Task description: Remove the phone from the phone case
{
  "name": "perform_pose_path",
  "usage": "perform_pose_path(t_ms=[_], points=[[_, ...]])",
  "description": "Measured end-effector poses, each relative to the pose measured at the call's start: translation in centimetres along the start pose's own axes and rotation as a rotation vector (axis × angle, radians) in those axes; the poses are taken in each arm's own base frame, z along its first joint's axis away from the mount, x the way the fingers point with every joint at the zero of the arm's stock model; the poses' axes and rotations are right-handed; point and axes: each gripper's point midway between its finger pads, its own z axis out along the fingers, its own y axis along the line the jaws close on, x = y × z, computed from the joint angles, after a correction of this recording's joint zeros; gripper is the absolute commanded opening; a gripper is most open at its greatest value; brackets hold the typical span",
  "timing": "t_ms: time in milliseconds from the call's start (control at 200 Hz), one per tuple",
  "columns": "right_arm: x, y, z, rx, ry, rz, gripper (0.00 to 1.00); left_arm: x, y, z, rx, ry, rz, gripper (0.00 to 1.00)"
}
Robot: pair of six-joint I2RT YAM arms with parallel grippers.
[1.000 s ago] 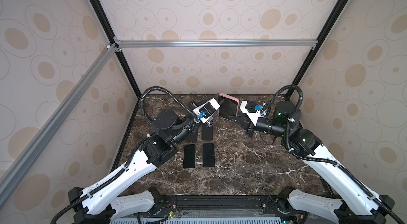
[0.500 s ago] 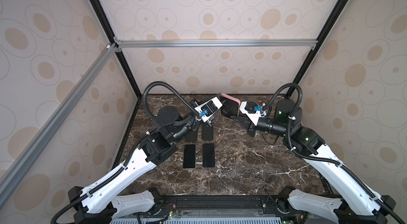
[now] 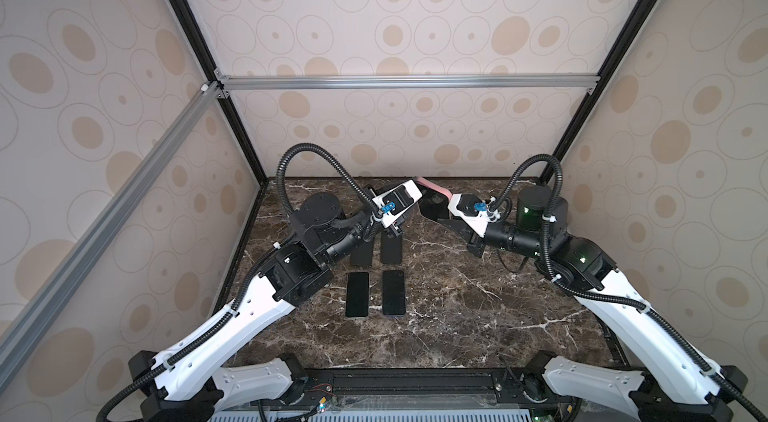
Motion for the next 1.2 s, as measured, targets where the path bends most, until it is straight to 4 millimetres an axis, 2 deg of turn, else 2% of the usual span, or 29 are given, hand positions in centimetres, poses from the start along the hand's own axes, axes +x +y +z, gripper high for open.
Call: perform_pose_path(t_ms=[365, 1200], points=[[0.1, 0.2, -0.2, 0.005, 0.03, -0.034, 0.0, 0.1, -0.5, 0.0, 0.081, -0.009, -0.012, 0.34], [-0.1, 0.6, -0.8, -0.003, 0.038, -0.048, 0.0, -0.6, -1.1, -0.1, 0.258, -0.087, -0.051, 0.34]])
